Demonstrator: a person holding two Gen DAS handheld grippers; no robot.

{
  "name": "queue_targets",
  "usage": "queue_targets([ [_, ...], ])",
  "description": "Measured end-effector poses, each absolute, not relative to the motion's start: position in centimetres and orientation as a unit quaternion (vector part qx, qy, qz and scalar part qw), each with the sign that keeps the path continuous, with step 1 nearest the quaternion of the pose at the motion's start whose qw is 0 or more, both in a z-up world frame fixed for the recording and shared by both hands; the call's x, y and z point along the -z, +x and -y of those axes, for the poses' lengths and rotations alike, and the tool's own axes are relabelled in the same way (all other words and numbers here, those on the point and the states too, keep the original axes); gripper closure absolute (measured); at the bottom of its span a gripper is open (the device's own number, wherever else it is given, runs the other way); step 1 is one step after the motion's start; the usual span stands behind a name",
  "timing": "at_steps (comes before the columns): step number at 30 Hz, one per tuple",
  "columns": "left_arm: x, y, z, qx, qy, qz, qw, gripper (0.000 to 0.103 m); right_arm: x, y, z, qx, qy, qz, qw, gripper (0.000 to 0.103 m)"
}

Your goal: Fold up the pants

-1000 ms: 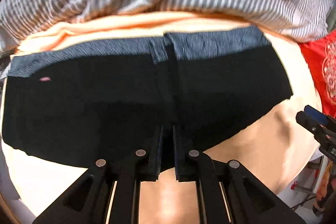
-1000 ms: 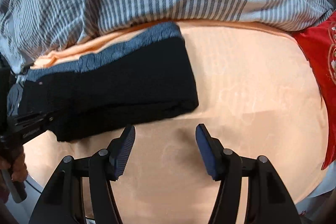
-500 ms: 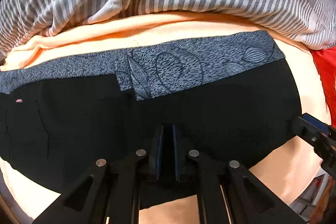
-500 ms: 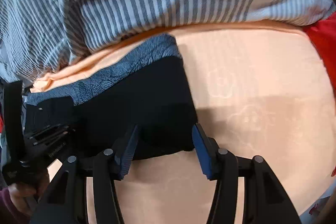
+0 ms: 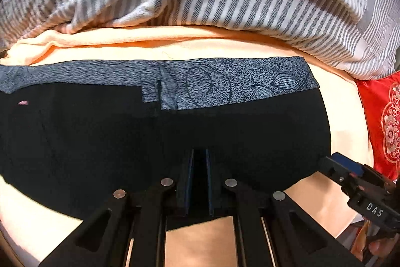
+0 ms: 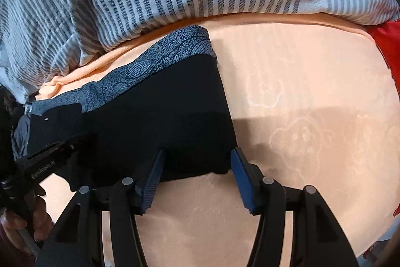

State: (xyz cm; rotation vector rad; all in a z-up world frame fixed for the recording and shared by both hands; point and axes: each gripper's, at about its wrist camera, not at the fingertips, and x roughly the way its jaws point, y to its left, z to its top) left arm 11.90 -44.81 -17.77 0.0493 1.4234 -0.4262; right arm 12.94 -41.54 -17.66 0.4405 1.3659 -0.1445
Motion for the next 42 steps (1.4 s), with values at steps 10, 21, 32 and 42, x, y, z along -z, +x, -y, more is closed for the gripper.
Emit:
queue_targets([
  [10, 14.7, 9.9, 43.0, 0.148, -0.005, -0.622, 0.769, 0.001, 15.7, 11.6, 40.2, 0.035, 0.165, -0.625, 0.762, 0.043],
  [21, 13.8, 8.5, 39.8, 0.113, 0.023, -0.622, 0.775, 0.001, 14.3, 11.4, 39.3, 0.018, 0.138, -0.623, 0.77, 0.043],
  [32, 14.7, 10.1, 36.1, 0.105, 0.043, -0.645, 0.756, 0.086, 13.4, 12.1, 35.8, 0.04, 0.133, -0.621, 0.772, 0.043],
  [42, 11.8, 10.7, 31.1, 0.13, -0.065, -0.598, 0.788, 0.001, 12.4, 14.0, 31.1, 0.026, 0.112, -0.617, 0.779, 0.043],
])
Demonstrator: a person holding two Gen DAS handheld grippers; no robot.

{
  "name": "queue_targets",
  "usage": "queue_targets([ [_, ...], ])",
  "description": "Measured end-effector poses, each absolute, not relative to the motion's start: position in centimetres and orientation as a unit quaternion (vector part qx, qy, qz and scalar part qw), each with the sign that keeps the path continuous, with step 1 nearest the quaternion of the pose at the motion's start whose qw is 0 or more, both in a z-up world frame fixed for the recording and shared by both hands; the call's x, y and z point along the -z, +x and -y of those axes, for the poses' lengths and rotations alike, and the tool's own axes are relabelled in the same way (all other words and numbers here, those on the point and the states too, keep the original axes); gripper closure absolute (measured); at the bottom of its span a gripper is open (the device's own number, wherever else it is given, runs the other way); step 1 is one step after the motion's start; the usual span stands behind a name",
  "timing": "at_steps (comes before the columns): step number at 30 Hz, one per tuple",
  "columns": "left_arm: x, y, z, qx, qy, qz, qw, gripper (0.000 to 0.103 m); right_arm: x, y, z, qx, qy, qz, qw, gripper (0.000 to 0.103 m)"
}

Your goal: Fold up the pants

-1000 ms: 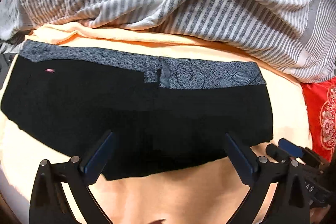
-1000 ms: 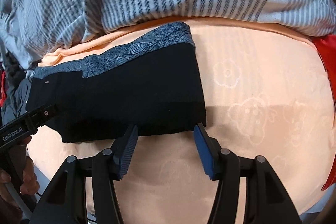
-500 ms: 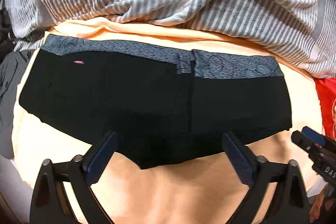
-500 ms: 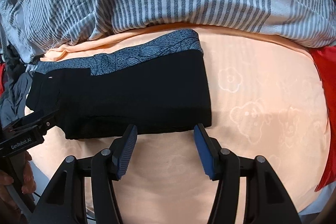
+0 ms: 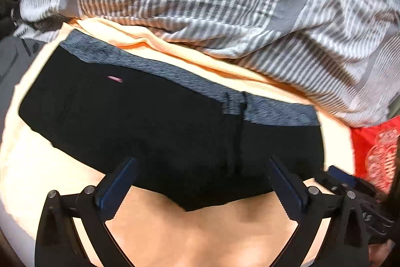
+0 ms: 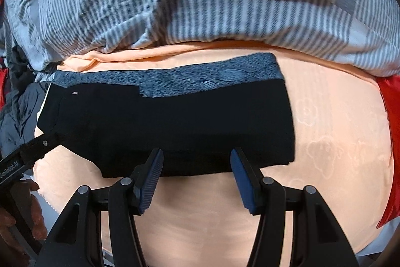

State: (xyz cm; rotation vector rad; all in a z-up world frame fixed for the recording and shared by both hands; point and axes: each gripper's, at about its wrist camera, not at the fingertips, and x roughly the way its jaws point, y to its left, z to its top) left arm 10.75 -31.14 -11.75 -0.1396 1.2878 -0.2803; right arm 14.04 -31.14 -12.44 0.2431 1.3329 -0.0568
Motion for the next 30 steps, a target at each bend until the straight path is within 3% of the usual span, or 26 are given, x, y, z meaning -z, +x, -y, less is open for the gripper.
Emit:
queue_targets([
  [21, 13.4, 11.2, 25.9, 0.059, -0.038, -0.619, 0.783, 0.001, 12.3, 16.8, 25.6, -0.008, 0.075, -0.627, 0.775, 0.042],
  [30, 15.2, 11.6, 23.2, 0.047, -0.06, -0.647, 0.759, 0.001, 13.3, 18.3, 22.8, -0.03, 0.064, -0.639, 0.766, 0.032],
])
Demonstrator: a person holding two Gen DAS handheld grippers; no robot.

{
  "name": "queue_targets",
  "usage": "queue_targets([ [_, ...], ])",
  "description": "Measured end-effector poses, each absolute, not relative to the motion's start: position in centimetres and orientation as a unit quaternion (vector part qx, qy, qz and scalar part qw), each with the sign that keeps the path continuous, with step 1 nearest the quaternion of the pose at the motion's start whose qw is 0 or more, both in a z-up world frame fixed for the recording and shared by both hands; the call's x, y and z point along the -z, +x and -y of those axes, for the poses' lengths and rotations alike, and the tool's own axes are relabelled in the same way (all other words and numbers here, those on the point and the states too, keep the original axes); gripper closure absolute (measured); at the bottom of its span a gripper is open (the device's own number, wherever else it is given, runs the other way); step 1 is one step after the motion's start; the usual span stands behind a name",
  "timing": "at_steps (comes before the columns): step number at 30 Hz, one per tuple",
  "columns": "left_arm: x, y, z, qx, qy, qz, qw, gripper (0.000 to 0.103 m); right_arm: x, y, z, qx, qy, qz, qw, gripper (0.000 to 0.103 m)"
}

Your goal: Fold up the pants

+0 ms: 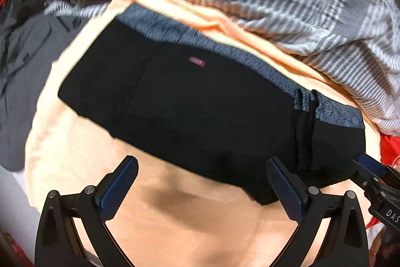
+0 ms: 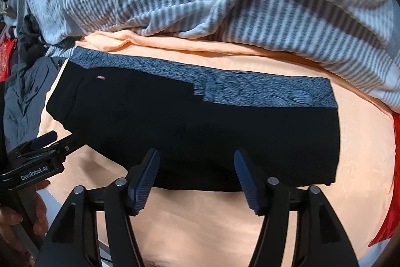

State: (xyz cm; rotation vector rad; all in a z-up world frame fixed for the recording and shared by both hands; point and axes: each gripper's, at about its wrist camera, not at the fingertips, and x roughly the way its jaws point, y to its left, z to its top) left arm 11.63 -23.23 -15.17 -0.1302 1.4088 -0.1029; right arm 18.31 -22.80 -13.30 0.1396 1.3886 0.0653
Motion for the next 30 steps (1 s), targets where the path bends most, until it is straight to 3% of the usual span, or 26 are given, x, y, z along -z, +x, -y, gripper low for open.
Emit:
queue_targets([
  [5, 15.0, 11.1, 20.5, 0.03, -0.091, -0.633, 0.768, 0.001, 13.8, 19.1, 21.1, -0.046, 0.063, -0.646, 0.759, 0.03],
  [7, 14.6, 11.1, 18.4, 0.017, -0.129, -0.615, 0.778, 0.001, 14.4, 19.5, 20.4, -0.052, 0.058, -0.656, 0.751, 0.023],
  [12, 15.3, 11.7, 13.1, -0.014, -0.221, -0.591, 0.775, 0.001, 15.6, 19.6, 19.0, -0.067, 0.045, -0.669, 0.739, 0.023],
  [14, 16.2, 12.0, 11.6, -0.019, -0.251, -0.587, 0.769, 0.009, 16.3, 19.6, 18.5, -0.071, 0.039, -0.674, 0.734, 0.023],
  [30, 20.7, 14.3, 10.2, 0.014, -0.318, -0.585, 0.746, 0.01, 21.1, 19.8, 16.1, -0.093, -0.008, -0.694, 0.714, 0.023],
])
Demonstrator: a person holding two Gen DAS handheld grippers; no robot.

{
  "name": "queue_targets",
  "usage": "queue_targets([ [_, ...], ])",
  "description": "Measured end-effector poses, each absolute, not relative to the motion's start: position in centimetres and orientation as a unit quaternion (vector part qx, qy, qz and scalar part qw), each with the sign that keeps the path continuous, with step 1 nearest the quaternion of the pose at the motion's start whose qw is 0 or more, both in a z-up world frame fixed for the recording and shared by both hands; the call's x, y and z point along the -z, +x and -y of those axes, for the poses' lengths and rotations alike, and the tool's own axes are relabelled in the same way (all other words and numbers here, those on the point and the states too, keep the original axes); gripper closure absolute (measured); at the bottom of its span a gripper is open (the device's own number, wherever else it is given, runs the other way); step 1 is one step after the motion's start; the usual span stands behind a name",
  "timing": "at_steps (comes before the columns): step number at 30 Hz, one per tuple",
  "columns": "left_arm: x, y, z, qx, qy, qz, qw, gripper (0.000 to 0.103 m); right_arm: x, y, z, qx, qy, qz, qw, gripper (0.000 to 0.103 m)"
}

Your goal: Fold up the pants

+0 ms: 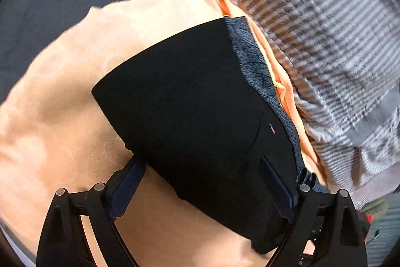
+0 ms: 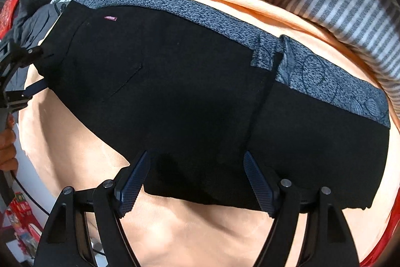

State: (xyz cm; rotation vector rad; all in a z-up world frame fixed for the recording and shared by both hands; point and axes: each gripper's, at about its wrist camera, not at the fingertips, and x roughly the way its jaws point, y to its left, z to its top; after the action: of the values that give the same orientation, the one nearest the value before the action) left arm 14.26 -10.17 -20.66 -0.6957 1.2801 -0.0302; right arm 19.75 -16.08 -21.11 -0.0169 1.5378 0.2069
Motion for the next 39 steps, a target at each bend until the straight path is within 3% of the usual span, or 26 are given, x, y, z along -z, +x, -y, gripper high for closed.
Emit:
queue_targets([
  [13, 21.3, 15.2, 11.3, -0.026, -0.357, -0.565, 0.744, 0.01, 22.3, 20.6, 14.5, -0.114, 0.001, -0.701, 0.704, 0.023],
  [14, 21.1, 15.3, 11.5, -0.043, -0.344, -0.569, 0.746, 0.02, 22.3, 20.5, 14.5, -0.114, 0.002, -0.701, 0.704, 0.023],
  [16, 20.9, 15.4, 11.6, -0.073, -0.31, -0.582, 0.749, 0.06, 22.3, 20.6, 14.3, -0.117, 0.003, -0.702, 0.703, 0.023],
  [17, 20.8, 15.4, 11.6, -0.071, -0.307, -0.583, 0.749, 0.061, 22.1, 20.6, 14.4, -0.119, 0.005, -0.702, 0.702, 0.023],
  [19, 20.2, 15.3, 11.7, -0.066, -0.297, -0.58, 0.755, 0.073, 21.6, 20.9, 14.5, -0.122, 0.016, -0.702, 0.701, 0.023],
  [30, 15.2, 15.2, 18.5, -0.028, -0.044, -0.542, 0.839, 0.078, 15.4, 27.7, 16.3, -0.152, 0.086, -0.689, 0.703, 0.023],
  [39, 15.1, 15.3, 19.1, -0.017, -0.016, -0.536, 0.844, 0.078, 13.7, 37.2, 5.5, -0.261, 0.121, -0.711, 0.642, 0.022],
])
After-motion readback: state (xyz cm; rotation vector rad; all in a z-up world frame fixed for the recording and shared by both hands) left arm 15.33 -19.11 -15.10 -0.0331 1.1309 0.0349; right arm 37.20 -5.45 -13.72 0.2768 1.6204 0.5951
